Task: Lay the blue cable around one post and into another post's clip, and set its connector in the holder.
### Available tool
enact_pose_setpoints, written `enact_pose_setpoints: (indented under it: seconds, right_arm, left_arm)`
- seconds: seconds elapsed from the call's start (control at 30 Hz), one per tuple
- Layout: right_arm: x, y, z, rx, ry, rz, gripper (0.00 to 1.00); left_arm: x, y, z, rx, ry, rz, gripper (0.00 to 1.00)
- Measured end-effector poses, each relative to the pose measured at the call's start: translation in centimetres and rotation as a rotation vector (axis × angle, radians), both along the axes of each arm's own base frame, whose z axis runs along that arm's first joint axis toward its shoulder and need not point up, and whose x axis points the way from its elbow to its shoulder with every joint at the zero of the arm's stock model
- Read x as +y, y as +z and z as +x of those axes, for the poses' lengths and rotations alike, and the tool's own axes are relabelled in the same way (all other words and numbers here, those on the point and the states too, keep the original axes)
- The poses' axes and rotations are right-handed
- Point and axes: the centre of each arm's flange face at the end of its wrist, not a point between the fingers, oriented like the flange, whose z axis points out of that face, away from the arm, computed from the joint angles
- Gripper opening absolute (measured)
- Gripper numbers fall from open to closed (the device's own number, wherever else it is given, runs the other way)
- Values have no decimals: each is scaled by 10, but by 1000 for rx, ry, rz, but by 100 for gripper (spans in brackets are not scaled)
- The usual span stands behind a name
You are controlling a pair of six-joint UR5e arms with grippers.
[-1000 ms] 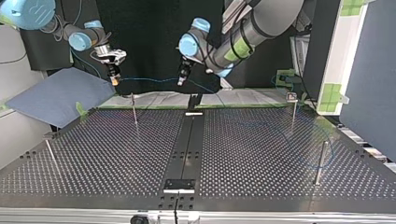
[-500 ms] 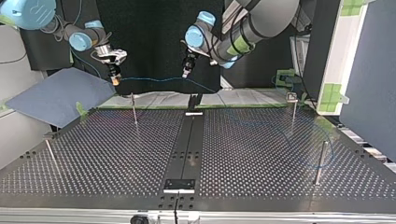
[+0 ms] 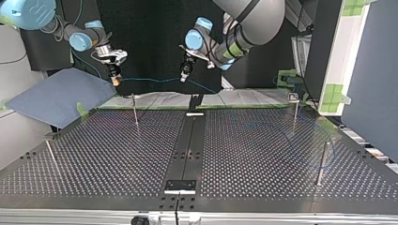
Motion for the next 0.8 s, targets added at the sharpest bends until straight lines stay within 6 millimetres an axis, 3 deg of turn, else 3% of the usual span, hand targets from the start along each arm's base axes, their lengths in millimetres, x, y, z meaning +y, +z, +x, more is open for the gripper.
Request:
enact_pose_setpoints:
  seconds: [0.8]
  right_arm:
    - [0, 0, 2, -1, 3, 2, 0]
  left_arm:
    - [5, -6, 4, 4, 12, 5, 100]
